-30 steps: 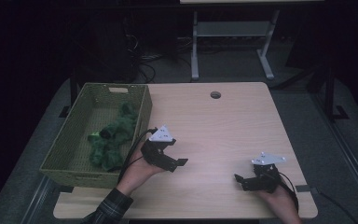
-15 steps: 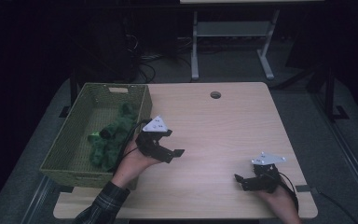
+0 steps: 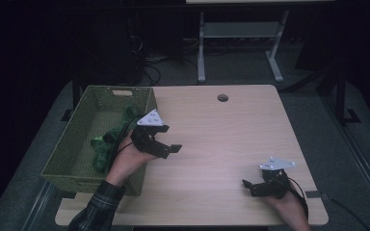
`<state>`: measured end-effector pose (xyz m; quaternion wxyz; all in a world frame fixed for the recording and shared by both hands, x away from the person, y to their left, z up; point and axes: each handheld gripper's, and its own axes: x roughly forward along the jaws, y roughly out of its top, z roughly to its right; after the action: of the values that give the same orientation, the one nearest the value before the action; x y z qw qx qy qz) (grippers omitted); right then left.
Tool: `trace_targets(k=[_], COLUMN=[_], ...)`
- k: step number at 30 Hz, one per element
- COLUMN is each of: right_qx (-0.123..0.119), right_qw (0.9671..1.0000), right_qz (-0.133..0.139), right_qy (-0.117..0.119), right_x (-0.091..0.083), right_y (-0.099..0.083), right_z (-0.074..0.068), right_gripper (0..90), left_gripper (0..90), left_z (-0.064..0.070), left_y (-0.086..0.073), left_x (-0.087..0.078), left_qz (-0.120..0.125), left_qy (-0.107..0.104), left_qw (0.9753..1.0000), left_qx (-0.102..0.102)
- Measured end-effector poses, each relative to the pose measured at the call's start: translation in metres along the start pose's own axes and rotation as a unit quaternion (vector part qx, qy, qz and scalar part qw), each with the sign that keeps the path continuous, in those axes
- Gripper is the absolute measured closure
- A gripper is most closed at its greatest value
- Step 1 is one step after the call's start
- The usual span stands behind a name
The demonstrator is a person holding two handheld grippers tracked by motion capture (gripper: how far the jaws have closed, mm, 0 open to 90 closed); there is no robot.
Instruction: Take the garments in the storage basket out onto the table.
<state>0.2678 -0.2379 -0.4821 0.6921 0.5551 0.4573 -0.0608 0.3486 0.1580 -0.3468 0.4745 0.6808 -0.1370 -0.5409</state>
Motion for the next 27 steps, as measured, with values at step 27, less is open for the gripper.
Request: trace_targets(k=[27], right_qx=[-0.006], right_qw=[1.0000], right_qz=[0.000], right_qy=[0.003], right_x=[0.001], right_y=[0.000], right_z=[0.001], right_gripper=[6.9], left_gripper=[24.9], left_z=[-0.051], left_y=[-0.020], left_x=[-0.052], left_qz=[0.005], left_qy=[0.047], left_qw=[0.9981], left_qx=[-0.040])
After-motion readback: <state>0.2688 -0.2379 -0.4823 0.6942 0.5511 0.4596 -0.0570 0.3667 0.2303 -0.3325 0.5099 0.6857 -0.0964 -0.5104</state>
